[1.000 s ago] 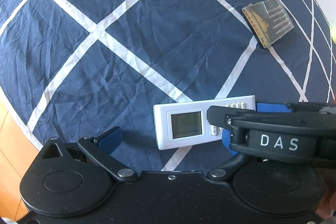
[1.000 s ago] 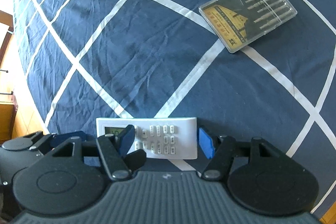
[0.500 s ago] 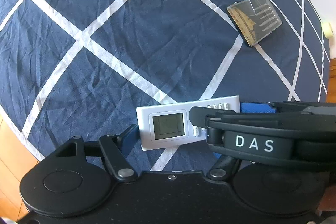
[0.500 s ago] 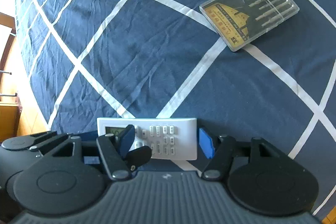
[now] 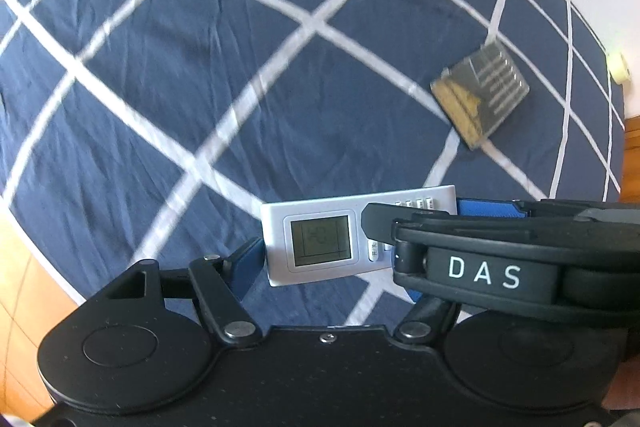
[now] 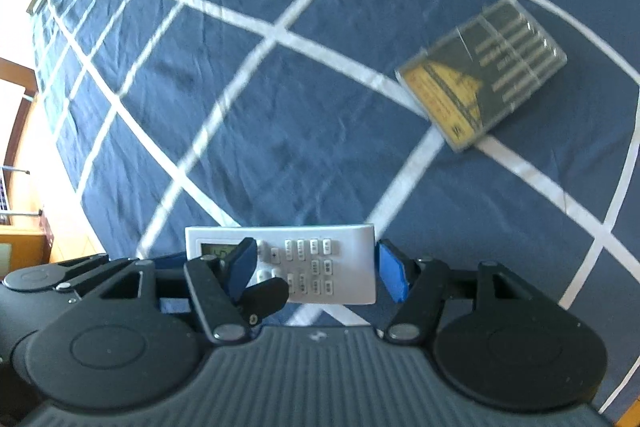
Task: Organize objects
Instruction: 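Lift the white screen remote with the right gripper and carry it over the box, then lower the white screen remote into the box and open the right gripper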
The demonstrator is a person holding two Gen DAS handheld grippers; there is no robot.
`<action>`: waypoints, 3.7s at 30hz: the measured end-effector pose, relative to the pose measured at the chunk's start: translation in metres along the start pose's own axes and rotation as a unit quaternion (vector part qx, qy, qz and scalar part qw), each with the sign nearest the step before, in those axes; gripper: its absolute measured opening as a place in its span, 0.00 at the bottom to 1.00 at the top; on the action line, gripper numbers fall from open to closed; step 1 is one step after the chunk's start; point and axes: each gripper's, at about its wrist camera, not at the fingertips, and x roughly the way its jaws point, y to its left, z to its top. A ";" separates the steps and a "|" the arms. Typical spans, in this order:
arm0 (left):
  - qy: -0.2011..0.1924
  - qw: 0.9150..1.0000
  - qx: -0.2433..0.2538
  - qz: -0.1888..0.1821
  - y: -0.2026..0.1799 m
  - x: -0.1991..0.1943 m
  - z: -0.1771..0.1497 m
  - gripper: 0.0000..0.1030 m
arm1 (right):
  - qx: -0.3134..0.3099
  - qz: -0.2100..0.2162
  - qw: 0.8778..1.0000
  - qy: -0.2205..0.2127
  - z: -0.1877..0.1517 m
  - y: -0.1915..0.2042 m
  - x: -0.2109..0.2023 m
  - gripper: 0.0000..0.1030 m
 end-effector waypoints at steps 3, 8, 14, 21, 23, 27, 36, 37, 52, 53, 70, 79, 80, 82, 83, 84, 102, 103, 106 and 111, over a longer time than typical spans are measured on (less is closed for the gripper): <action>-0.011 1.000 0.004 0.005 0.006 -0.010 0.013 0.67 | -0.001 0.005 1.000 -0.013 0.013 0.010 -0.007 0.62; -0.026 0.999 0.020 0.009 0.024 -0.024 0.045 0.67 | 0.000 0.011 0.999 -0.034 0.037 0.036 -0.006 0.62; -0.040 0.998 0.058 0.003 0.052 -0.040 0.094 0.67 | 0.017 0.008 0.998 -0.066 0.073 0.068 -0.007 0.62; -0.031 0.994 0.109 -0.001 0.092 -0.060 0.156 0.67 | 0.064 0.005 0.994 -0.088 0.115 0.114 -0.005 0.62; -0.029 0.991 0.128 -0.002 0.103 -0.065 0.174 0.67 | 0.079 0.003 0.993 -0.093 0.127 0.127 -0.003 0.62; -0.027 0.987 0.158 -0.005 0.122 -0.074 0.205 0.67 | 0.108 0.001 0.988 -0.107 0.150 0.152 -0.001 0.62; -0.031 0.971 0.236 -0.017 0.153 -0.100 0.270 0.67 | 0.171 -0.008 0.974 -0.146 0.193 0.201 -0.006 0.62; -0.031 0.969 0.243 -0.019 0.155 -0.103 0.275 0.67 | 0.177 -0.009 0.973 -0.151 0.197 0.205 -0.007 0.62; -0.034 0.966 0.254 -0.041 0.195 -0.119 0.357 0.66 | 0.195 -0.033 0.966 -0.168 0.270 0.257 -0.010 0.62; -0.034 0.966 0.253 -0.042 0.198 -0.119 0.364 0.66 | 0.195 -0.034 0.966 -0.167 0.276 0.259 -0.009 0.62; 0.016 0.967 0.254 -0.029 0.224 -0.048 0.475 0.66 | 0.200 -0.024 0.972 -0.124 0.387 0.259 0.059 0.62; 0.065 0.957 0.282 -0.026 0.217 0.007 0.503 0.66 | 0.243 -0.017 0.966 -0.092 0.414 0.231 0.107 0.62; 0.069 0.955 0.286 -0.027 0.216 0.012 0.505 0.66 | 0.246 -0.017 0.965 -0.089 0.415 0.228 0.111 0.62; 0.077 0.953 0.292 -0.024 0.214 0.019 0.508 0.66 | 0.256 -0.015 0.963 -0.086 0.416 0.222 0.119 0.62; 0.080 0.952 0.295 -0.023 0.213 0.022 0.509 0.66 | 0.262 -0.013 0.961 -0.084 0.416 0.219 0.122 0.62; 0.082 0.951 0.296 -0.023 0.212 0.025 0.510 0.66 | 0.266 -0.012 0.960 -0.083 0.417 0.217 0.125 0.62; 0.093 0.951 0.295 -0.023 0.213 0.041 0.520 0.71 | 0.282 -0.009 0.957 -0.069 0.429 0.199 0.147 0.63; 0.090 0.951 0.295 -0.022 0.213 0.039 0.520 0.73 | 0.282 -0.014 0.957 -0.070 0.428 0.199 0.146 0.63; 0.079 0.953 0.293 -0.016 0.216 0.031 0.519 0.75 | 0.279 -0.019 0.957 -0.075 0.427 0.200 0.142 0.63; 0.062 0.958 0.281 -0.015 0.223 0.011 0.514 0.78 | 0.275 -0.019 0.957 -0.085 0.421 0.205 0.130 0.63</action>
